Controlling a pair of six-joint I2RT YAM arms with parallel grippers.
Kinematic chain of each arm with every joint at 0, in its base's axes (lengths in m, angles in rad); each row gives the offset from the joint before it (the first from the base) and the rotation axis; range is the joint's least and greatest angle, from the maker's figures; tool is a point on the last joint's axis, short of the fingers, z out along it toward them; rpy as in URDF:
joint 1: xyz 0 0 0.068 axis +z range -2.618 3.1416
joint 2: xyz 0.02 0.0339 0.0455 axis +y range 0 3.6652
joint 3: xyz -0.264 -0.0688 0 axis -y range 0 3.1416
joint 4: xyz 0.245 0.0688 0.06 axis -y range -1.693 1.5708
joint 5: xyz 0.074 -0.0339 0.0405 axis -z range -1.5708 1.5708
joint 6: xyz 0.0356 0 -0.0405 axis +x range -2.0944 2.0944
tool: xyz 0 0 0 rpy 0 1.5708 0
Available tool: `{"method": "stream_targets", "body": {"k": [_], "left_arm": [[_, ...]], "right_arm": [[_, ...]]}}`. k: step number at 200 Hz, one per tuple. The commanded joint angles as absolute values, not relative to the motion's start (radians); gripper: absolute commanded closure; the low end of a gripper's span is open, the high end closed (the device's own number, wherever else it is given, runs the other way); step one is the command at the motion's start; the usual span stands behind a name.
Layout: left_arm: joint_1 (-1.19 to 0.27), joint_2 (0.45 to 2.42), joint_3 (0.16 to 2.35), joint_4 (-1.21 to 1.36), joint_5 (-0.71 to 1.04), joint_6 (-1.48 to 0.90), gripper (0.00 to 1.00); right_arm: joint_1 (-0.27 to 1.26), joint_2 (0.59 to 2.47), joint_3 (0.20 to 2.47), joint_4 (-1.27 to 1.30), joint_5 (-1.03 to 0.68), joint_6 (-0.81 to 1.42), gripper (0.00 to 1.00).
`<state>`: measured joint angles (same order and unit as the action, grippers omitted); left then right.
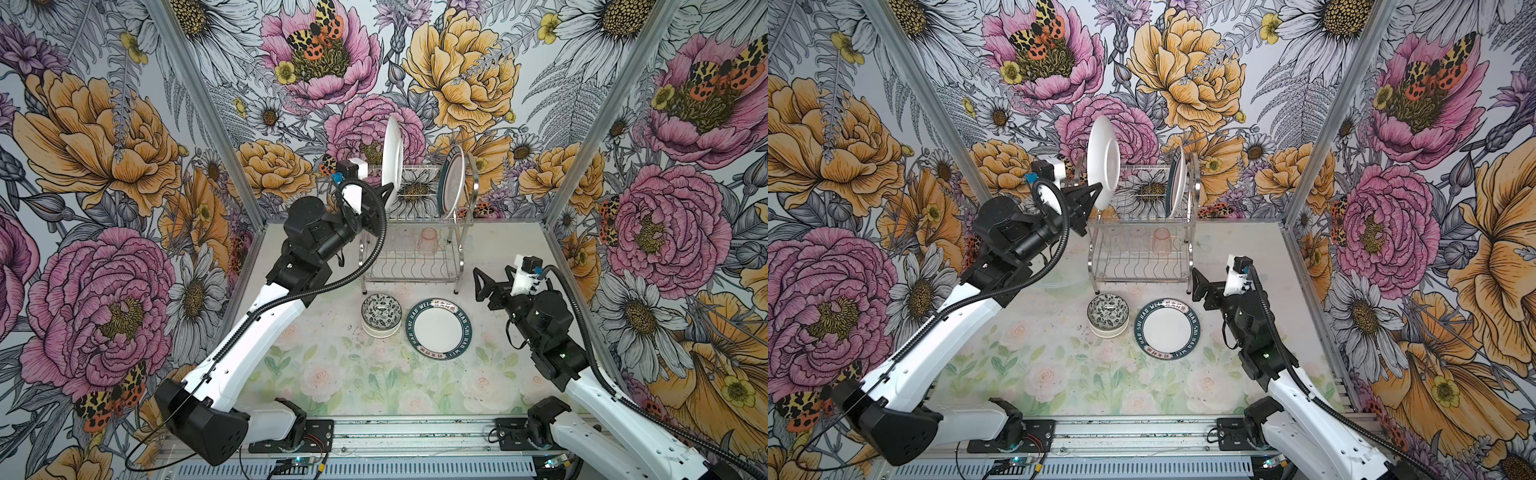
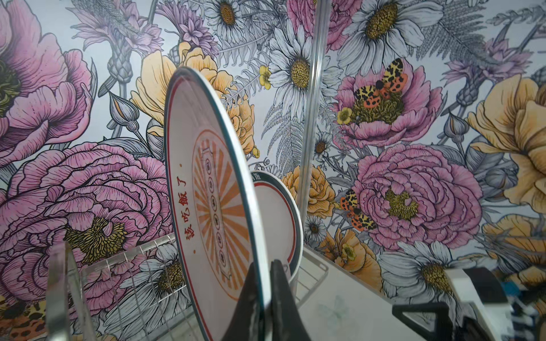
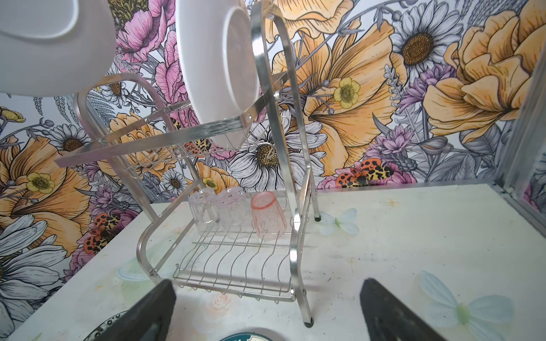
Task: Unload the mixed dishes from the dish rack
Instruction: 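Lift the orange-sunburst plate up out of the rack with the left gripper, then carry the plate toward the robot with the left gripper while the right gripper approaches it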
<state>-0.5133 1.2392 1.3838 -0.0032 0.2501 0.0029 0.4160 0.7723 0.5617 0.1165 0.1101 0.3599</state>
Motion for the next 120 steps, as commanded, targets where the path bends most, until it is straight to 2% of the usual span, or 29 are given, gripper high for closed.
{"method": "stream_targets", "body": {"k": [1, 79, 120], "left_arm": [[-0.518, 1.110, 1.338, -0.091, 0.275, 0.151, 1.00], [-0.636, 0.771, 0.999, -0.258, 0.181, 0.552, 1.00], [-0.765, 0.635, 0.840, -0.274, -0.080, 0.671, 1.00]], "right_arm": [[0.422, 0.789, 0.621, 0.051, 0.072, 0.413, 0.00], [0.416, 0.807, 0.691, -0.050, -0.074, 0.586, 0.00], [0.411, 0.807, 0.740, -0.128, -0.139, 0.652, 0.00]]}}
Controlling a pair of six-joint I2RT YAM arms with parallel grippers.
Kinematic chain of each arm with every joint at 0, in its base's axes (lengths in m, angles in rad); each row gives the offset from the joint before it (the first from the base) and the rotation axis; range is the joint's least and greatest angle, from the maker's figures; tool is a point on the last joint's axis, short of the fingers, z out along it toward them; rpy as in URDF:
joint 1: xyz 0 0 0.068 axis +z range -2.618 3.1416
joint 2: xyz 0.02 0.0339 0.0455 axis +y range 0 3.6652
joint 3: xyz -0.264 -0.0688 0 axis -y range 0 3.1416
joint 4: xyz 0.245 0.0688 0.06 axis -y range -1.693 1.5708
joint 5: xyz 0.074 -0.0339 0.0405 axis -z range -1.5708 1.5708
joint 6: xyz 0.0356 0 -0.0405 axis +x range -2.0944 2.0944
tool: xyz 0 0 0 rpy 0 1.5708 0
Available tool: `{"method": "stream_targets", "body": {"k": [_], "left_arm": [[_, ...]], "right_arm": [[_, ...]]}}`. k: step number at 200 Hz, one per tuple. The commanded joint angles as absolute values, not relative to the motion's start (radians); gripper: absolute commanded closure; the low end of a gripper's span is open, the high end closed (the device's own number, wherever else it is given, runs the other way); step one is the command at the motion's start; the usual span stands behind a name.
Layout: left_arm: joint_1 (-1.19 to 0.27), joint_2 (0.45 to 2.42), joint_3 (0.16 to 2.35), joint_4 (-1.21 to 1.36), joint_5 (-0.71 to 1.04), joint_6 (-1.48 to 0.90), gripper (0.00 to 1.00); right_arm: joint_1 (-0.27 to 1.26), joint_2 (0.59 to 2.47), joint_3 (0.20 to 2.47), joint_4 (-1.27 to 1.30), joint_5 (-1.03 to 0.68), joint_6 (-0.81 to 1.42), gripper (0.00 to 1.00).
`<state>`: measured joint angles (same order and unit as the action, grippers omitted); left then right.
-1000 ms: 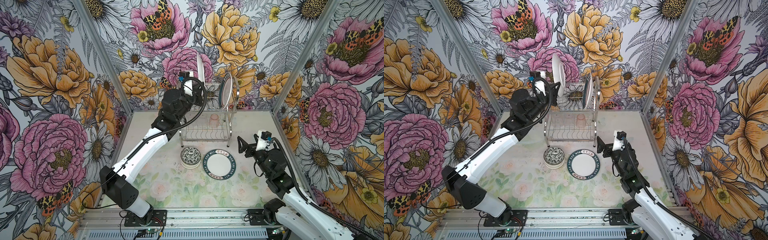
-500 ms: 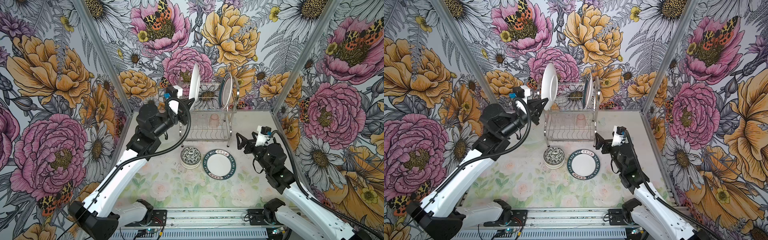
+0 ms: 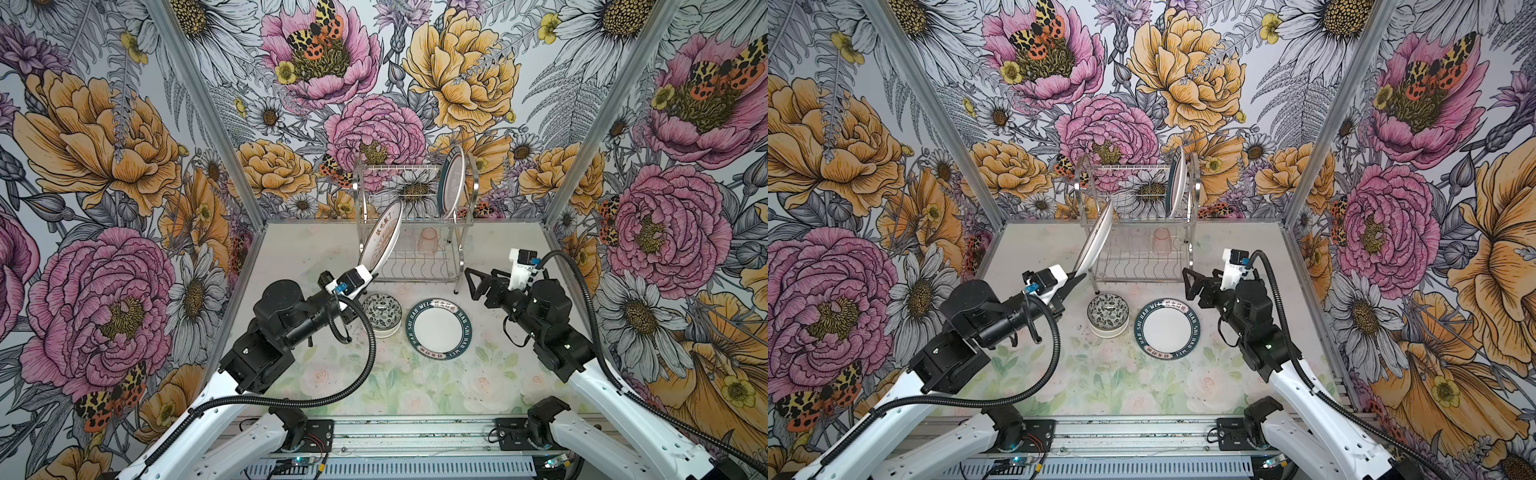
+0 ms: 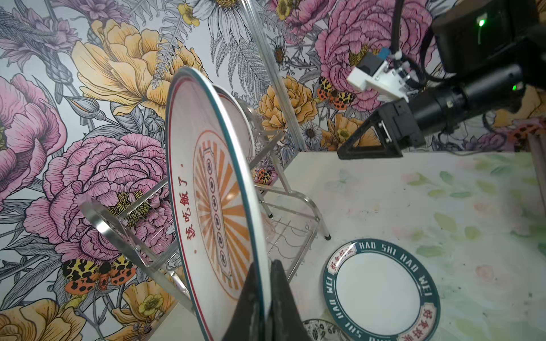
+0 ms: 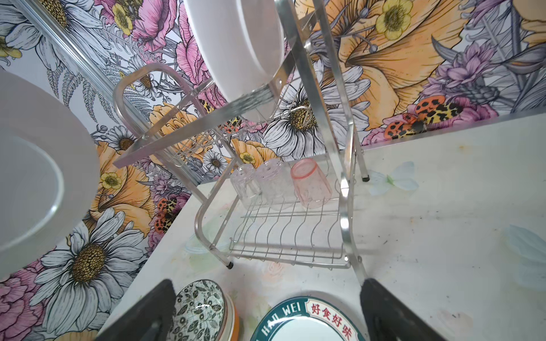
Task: Unload the mixed dishes from the dish rack
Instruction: 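Carry the plate toward the robot with the left gripper while the right gripper approaches it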
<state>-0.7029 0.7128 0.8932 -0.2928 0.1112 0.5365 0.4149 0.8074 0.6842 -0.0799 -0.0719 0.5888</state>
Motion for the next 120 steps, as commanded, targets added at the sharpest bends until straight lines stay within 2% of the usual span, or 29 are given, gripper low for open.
{"method": "stream_targets", "body": {"k": [1, 52, 79, 120], "left_arm": [[-0.771, 0.632, 0.836, -0.274, -0.086, 0.674, 1.00], [-0.936, 0.567, 0.663, -0.308, -0.353, 0.881, 1.00], [-0.969, 0.590, 0.615, -0.307, -0.397, 0.983, 1.00], [-0.998, 0.657, 0.567, -0.284, -0.434, 1.079, 1.00]], "right_arm": [[0.411, 0.807, 0.741, -0.131, -0.141, 0.654, 0.00], [0.405, 0.877, 0.789, -0.160, -0.329, 0.727, 0.07], [0.413, 0.944, 0.835, -0.181, -0.439, 0.743, 0.10], [0.442, 1.009, 0.854, -0.181, -0.484, 0.750, 0.11]]}}
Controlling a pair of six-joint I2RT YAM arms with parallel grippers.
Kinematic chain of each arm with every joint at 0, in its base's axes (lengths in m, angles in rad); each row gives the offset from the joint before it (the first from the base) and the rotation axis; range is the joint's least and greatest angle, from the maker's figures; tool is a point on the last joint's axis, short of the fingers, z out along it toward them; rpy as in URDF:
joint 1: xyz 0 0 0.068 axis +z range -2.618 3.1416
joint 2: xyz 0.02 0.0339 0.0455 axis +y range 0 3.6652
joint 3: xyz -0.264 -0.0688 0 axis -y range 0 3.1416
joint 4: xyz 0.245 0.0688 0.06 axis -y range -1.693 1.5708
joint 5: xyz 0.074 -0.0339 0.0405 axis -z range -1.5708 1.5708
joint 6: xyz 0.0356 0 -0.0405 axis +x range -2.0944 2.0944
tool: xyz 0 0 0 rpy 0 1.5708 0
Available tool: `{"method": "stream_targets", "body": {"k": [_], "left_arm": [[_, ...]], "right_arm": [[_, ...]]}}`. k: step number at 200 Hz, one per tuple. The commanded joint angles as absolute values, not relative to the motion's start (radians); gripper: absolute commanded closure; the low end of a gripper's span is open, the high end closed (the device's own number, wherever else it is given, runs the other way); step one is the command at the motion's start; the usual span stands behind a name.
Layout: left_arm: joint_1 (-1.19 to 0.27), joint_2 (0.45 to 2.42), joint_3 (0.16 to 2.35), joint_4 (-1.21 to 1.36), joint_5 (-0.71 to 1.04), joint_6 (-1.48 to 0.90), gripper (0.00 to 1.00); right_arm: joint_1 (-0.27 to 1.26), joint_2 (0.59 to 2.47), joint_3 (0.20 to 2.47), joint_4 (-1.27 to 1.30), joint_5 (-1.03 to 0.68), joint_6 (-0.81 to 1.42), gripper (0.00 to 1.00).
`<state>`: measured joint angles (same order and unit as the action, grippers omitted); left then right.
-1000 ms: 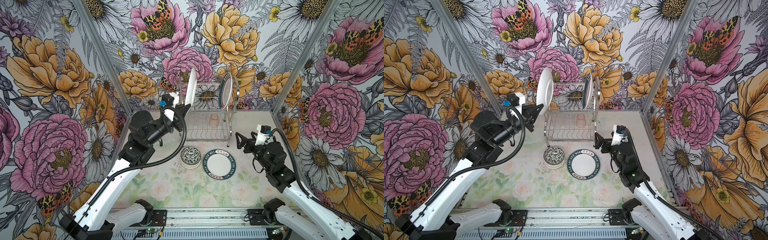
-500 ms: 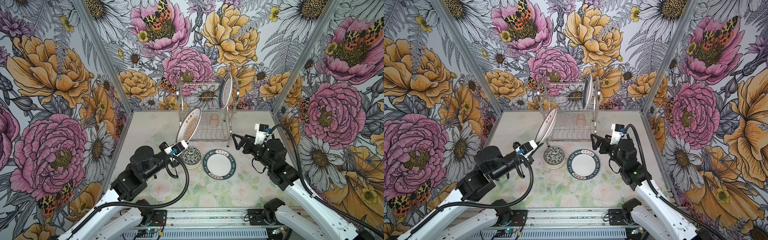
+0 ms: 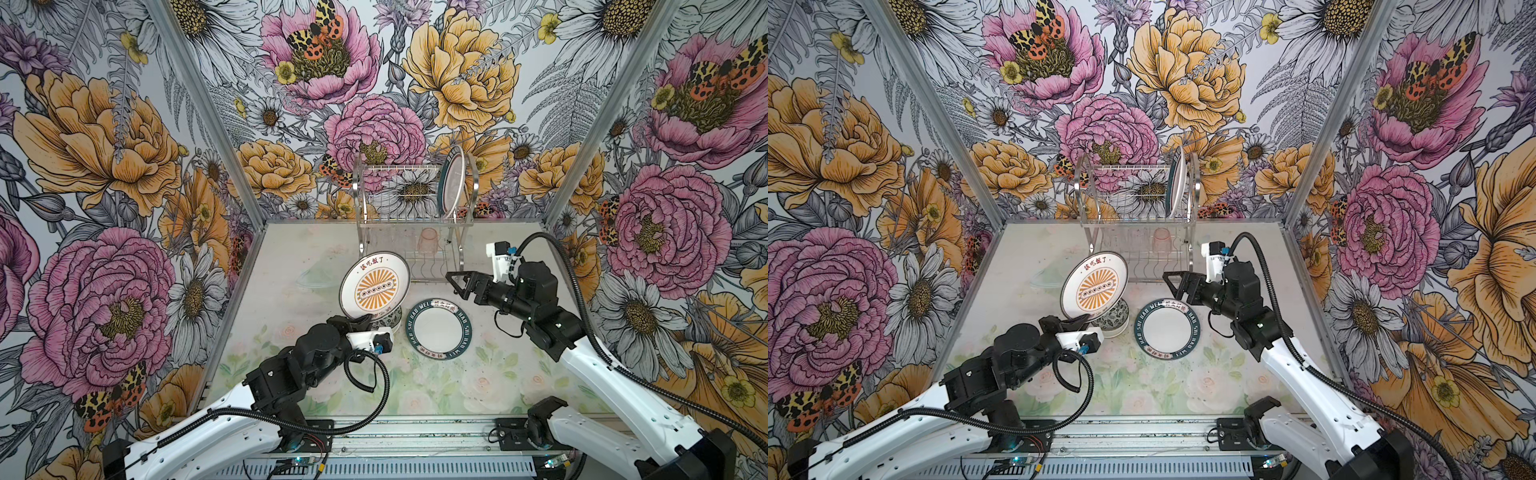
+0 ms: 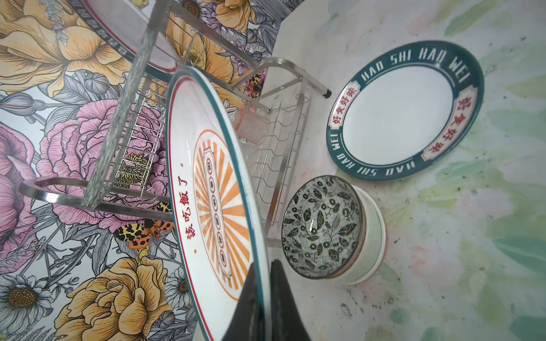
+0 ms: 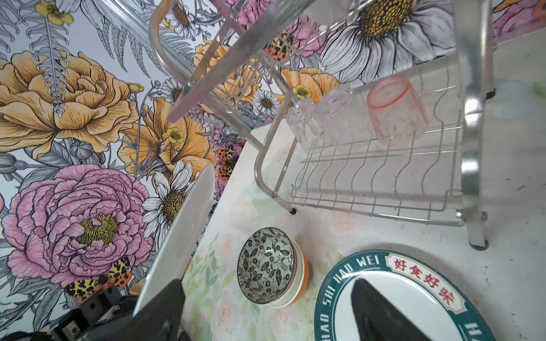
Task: Unload the mixed dishes from the dish rack
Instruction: 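Carry the plate toward the robot with the left gripper while the right gripper approaches it, then close the right gripper on the plate rim while the left gripper releases and withdraws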
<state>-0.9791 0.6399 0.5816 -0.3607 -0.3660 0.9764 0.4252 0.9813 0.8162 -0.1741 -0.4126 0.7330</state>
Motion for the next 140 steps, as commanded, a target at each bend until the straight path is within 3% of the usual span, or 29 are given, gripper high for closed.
{"method": "stream_targets", "body": {"k": [1, 140], "left_arm": [[-0.998, 0.659, 0.566, -0.283, -0.434, 1.081, 1.00], [-1.049, 0.774, 0.481, -0.088, -0.489, 1.275, 1.00]], "right_arm": [[0.443, 1.011, 0.855, -0.181, -0.484, 0.750, 0.11], [0.567, 1.263, 0.902, -0.175, -0.474, 0.819, 0.38]]}}
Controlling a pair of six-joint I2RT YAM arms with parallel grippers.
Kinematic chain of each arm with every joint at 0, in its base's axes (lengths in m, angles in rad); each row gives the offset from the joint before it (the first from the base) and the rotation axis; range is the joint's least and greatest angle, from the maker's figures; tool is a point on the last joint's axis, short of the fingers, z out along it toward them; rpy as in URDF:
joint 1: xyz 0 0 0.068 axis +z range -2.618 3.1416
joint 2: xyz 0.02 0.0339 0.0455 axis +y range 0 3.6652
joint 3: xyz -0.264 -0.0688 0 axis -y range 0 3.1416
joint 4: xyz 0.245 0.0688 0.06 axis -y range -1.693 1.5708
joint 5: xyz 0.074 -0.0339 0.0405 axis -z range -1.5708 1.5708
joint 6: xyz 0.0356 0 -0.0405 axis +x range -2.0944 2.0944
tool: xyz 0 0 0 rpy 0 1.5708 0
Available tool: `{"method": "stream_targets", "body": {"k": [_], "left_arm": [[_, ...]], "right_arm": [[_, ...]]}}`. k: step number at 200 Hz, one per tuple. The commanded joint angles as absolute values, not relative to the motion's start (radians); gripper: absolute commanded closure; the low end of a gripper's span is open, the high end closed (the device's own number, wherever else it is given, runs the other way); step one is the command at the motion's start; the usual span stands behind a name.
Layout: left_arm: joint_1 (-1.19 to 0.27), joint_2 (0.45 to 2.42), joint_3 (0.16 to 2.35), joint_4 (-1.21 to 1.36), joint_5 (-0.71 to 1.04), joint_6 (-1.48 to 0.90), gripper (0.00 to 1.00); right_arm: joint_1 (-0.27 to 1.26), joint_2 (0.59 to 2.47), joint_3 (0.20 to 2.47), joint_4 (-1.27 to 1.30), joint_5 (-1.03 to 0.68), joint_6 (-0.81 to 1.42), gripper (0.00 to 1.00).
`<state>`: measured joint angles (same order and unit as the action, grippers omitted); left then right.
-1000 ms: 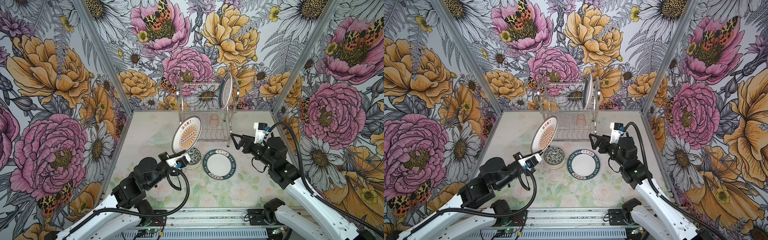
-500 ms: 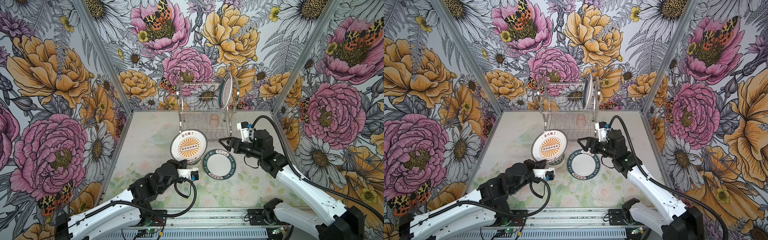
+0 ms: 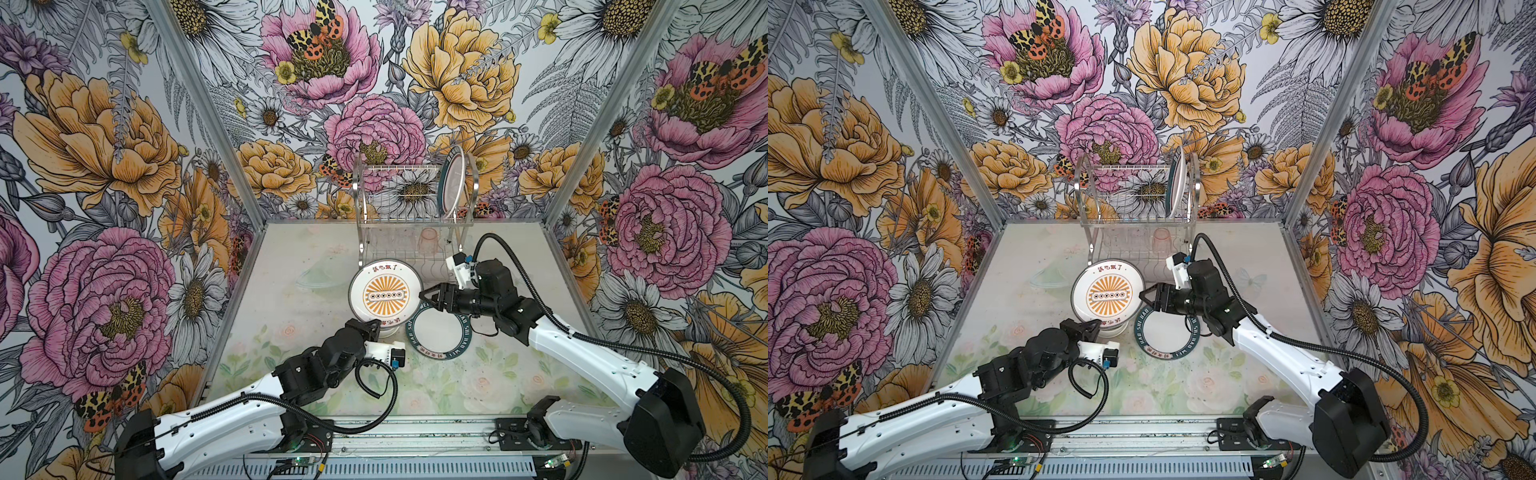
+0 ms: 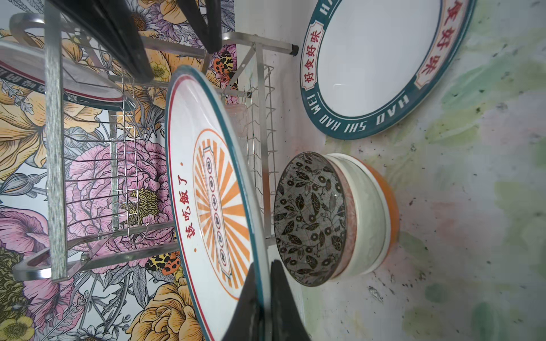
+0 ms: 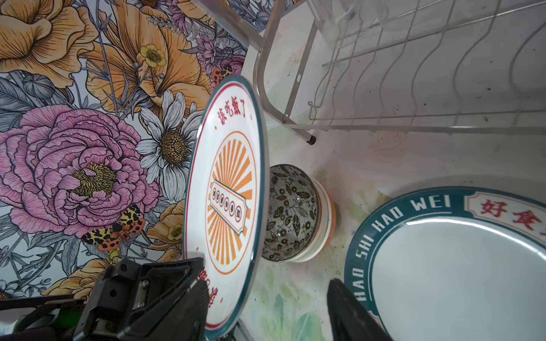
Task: Unload the mixed dishes from the dish rack
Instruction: 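Close the right gripper on the plate rim while the left gripper releases and withdraws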
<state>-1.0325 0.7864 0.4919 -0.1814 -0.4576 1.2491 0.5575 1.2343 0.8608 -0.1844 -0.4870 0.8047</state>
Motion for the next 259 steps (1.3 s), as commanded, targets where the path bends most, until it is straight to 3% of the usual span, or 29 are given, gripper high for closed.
{"method": "stream_targets", "body": {"k": [1, 56, 102, 154, 164, 175, 186, 205, 259], "left_arm": [[-1.050, 0.775, 0.481, -0.087, -0.489, 1.274, 1.00], [-1.066, 0.782, 0.474, -0.073, -0.480, 1.252, 1.00], [-1.072, 0.775, 0.469, -0.072, -0.488, 1.247, 1.00], [-1.071, 0.772, 0.460, -0.073, -0.488, 1.232, 1.00], [-1.071, 0.772, 0.461, -0.067, -0.489, 1.225, 0.91], [-1.071, 0.766, 0.462, -0.055, -0.488, 1.208, 0.72], [-1.072, 0.755, 0.463, -0.041, -0.488, 1.185, 0.40], [-1.069, 0.726, 0.473, -0.034, -0.477, 1.126, 0.02], [-0.892, 0.646, 0.625, -0.216, -0.167, 0.657, 0.01]], "right_arm": [[0.568, 1.266, 0.901, -0.175, -0.475, 0.819, 0.38], [0.574, 1.348, 0.912, -0.103, -0.507, 0.841, 0.49], [0.574, 1.377, 0.865, 0.090, -0.554, 0.952, 0.70], [0.573, 1.365, 0.862, 0.064, -0.541, 0.936, 1.00], [0.572, 1.356, 0.862, 0.057, -0.521, 0.931, 1.00], [0.572, 1.343, 0.860, 0.058, -0.495, 0.925, 1.00], [0.569, 1.324, 0.859, 0.060, -0.466, 0.921, 1.00], [0.562, 1.291, 0.856, 0.058, -0.413, 0.914, 1.00], [0.504, 1.178, 0.789, 0.024, -0.263, 0.892, 1.00]]}}
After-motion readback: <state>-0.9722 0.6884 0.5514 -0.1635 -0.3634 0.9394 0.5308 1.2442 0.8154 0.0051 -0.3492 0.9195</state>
